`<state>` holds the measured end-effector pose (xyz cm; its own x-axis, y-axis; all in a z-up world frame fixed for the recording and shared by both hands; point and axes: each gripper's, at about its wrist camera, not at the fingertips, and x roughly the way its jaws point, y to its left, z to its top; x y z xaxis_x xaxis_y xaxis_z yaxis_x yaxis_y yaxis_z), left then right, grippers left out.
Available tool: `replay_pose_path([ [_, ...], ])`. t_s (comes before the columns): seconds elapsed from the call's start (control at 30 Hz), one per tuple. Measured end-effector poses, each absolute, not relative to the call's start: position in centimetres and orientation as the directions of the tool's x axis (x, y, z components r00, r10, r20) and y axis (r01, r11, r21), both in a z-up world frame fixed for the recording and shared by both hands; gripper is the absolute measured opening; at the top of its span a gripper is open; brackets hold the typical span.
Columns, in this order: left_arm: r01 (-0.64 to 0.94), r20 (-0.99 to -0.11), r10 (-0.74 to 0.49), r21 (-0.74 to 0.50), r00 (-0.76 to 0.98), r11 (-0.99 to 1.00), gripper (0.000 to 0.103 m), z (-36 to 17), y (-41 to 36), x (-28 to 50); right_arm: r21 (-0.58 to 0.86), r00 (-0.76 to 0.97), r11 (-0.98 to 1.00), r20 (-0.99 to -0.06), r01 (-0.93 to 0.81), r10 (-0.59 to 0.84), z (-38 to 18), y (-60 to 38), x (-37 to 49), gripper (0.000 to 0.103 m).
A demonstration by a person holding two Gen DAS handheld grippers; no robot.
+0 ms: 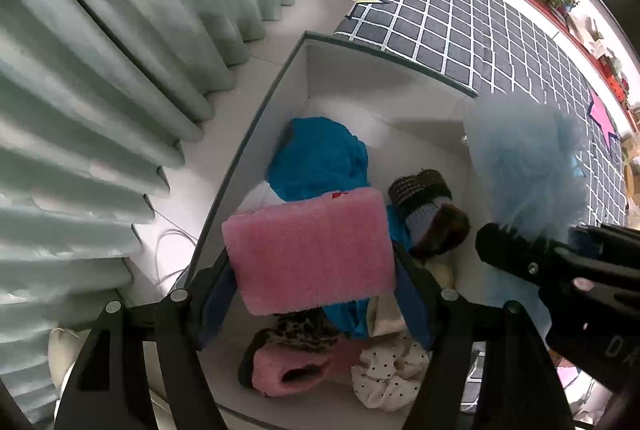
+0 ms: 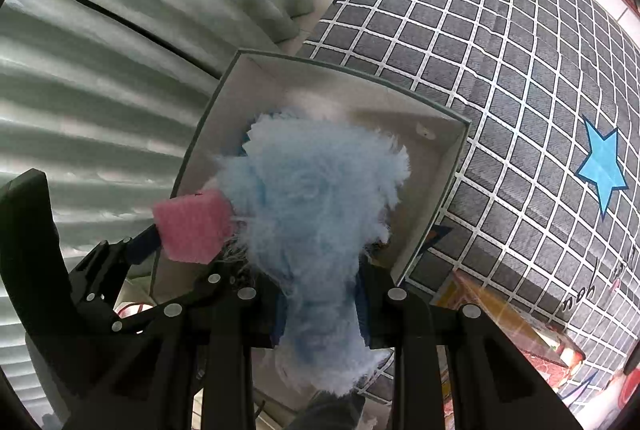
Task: Organize soft objects
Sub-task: 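Carry the pink foam block and blue pom-pom over the white box, then open the left tool to drop the foam block while the right tool drops the pom-pom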
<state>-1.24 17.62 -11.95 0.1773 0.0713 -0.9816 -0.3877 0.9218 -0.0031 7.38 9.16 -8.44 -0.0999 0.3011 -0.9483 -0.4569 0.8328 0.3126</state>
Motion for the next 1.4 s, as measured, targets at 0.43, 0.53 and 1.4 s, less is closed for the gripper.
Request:
replay_pose_path([
  [0.43,-0.39,-0.984,0.066,-0.005,0.168,0.921,0.075,-12.4,17.6,-0.7,0.305,-0.094,0.838,-0.951,-0.452,0.295,-8.9,9.3,8.1,0.029],
  [0.53,-0.394,-0.984,0.063,-0.007,0.164,0.919,0.075,-12.5,17.7,-0.5,0.302,-0.09,0.838,-0.951,-0.453,0.294,-9.1,9.4,8.3,0.029],
  [1.4,-0.394,-0.988,0.038,-0.024,0.148,0.919,0.076,-13.5,17.7,0.2,0.282,-0.076,0.83,-0.957,-0.481,0.281,-9.9,10.1,8.8,0.029],
])
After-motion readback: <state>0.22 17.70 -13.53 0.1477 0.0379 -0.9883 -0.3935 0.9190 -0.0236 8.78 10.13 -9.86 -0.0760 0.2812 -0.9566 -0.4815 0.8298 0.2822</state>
